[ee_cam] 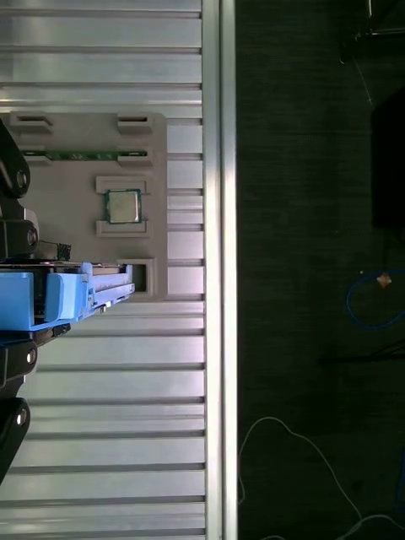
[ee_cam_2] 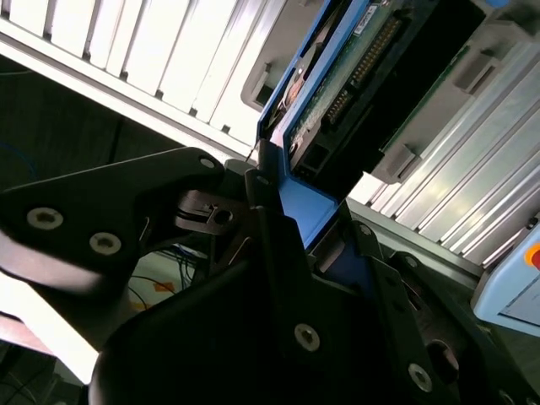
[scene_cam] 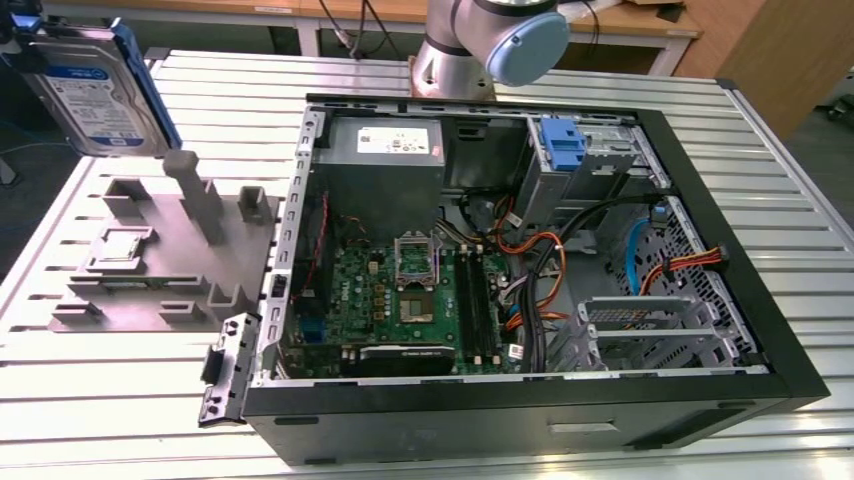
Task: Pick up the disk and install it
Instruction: 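Pick up the disk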
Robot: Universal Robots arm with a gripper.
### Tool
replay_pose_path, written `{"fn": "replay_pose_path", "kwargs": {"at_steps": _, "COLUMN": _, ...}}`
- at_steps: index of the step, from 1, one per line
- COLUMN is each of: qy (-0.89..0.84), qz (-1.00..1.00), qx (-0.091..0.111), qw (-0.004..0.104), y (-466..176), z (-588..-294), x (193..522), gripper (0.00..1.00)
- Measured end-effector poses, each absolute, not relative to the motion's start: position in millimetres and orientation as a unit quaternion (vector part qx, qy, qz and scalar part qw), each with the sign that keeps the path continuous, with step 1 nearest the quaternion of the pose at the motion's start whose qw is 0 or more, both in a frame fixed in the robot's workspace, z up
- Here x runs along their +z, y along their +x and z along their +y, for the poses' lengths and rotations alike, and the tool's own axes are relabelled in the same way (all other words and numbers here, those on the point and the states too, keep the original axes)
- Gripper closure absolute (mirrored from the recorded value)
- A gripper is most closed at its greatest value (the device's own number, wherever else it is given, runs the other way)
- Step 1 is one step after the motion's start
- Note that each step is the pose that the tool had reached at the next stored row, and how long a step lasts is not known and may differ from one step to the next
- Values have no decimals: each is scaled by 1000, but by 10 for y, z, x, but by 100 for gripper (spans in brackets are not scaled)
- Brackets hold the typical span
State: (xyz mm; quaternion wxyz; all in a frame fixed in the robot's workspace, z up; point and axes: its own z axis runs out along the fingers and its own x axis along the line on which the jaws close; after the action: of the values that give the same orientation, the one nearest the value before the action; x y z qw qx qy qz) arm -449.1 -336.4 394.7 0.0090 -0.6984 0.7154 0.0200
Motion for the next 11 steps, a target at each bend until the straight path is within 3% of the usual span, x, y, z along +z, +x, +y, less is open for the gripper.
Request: {"fn": "replay_pose_path", "kwargs": {"at_steps": 11, "qy": -698, "qz": 715, "qx": 21, "qw": 10, "y": -4492, "z": -3364, "x": 3987, "gripper": 64}}
